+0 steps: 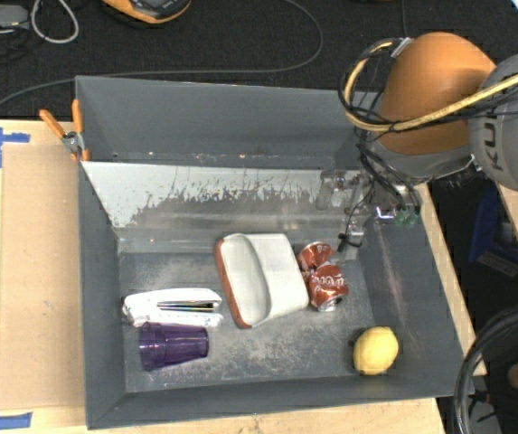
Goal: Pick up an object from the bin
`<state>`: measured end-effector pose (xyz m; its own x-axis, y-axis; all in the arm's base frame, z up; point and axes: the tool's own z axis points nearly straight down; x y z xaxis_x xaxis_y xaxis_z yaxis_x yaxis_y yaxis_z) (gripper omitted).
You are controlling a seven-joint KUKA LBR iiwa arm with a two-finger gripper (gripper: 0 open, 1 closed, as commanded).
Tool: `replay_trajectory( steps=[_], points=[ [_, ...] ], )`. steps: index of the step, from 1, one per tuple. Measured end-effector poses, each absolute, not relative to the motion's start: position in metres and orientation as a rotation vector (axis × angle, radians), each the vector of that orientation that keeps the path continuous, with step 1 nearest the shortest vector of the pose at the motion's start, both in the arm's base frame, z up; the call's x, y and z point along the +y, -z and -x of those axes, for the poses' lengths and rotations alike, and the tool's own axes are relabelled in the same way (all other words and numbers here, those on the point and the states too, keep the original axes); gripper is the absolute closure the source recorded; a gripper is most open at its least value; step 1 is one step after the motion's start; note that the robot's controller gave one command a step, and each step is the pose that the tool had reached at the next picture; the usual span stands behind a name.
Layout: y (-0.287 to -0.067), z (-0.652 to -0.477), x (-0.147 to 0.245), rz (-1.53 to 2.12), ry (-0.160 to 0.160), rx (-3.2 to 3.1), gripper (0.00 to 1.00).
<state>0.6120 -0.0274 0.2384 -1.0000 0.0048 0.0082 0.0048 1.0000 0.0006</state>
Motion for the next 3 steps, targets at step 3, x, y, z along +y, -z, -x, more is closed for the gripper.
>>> replay_trajectory(
  steps=[3],
  points=[
    [-0.159,-0.599,-0.067,0.368,0.001,-3.118,0.0]
  ],
)
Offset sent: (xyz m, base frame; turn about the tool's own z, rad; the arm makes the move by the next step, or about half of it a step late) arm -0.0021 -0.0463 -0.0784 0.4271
